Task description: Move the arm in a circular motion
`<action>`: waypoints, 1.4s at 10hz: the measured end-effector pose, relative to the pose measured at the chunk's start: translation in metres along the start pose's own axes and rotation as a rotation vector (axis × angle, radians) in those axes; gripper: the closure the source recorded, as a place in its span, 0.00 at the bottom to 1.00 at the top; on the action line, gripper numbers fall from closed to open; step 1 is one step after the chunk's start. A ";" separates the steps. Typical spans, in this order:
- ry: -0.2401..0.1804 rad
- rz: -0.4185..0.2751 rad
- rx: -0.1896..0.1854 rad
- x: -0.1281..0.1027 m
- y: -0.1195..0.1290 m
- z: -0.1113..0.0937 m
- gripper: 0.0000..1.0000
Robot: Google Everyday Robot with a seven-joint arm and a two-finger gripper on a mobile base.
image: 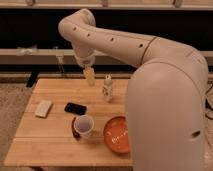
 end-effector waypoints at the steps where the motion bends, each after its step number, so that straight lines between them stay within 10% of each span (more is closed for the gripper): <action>1: 0.001 -0.020 -0.005 -0.010 0.003 0.002 0.20; 14: -0.083 -0.500 -0.046 -0.222 0.100 0.013 0.20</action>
